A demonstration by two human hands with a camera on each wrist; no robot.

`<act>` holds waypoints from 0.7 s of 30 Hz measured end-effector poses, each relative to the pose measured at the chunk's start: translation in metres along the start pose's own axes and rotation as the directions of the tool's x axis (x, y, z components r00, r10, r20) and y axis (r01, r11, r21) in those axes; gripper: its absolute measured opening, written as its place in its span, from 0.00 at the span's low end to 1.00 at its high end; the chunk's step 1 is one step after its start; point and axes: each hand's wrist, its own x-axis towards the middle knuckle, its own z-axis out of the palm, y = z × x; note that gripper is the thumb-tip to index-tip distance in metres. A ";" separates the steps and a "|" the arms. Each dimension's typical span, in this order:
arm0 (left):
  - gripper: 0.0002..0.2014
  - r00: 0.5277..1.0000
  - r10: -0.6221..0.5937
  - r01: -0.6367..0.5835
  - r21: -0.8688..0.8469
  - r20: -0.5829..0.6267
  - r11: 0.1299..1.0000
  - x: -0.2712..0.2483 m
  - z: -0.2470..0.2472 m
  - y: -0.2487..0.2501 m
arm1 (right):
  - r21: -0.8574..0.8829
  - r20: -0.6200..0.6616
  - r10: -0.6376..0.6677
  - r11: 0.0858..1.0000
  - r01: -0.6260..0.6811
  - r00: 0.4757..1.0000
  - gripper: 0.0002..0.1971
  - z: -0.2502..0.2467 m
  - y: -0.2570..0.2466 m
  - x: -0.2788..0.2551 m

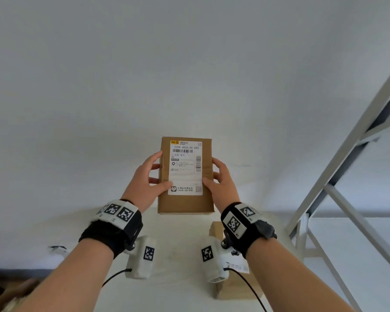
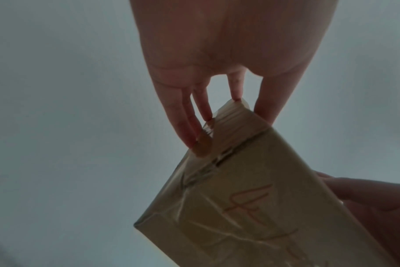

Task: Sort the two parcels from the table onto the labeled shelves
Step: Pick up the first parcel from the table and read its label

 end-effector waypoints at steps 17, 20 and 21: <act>0.36 0.887 0.405 -0.399 0.077 -0.220 0.914 -0.042 -0.058 0.162 | 0.009 -0.064 -0.471 0.881 0.473 0.880 0.26 -0.054 -0.157 -0.063; 0.36 0.871 0.435 -0.428 0.083 -0.229 0.900 -0.054 -0.058 0.171 | 0.009 -0.063 -0.491 0.870 0.493 0.869 0.26 -0.060 -0.163 -0.075; 0.36 0.868 0.440 -0.434 0.078 -0.231 0.897 -0.058 -0.057 0.173 | 0.011 -0.063 -0.495 0.868 0.496 0.867 0.27 -0.061 -0.164 -0.079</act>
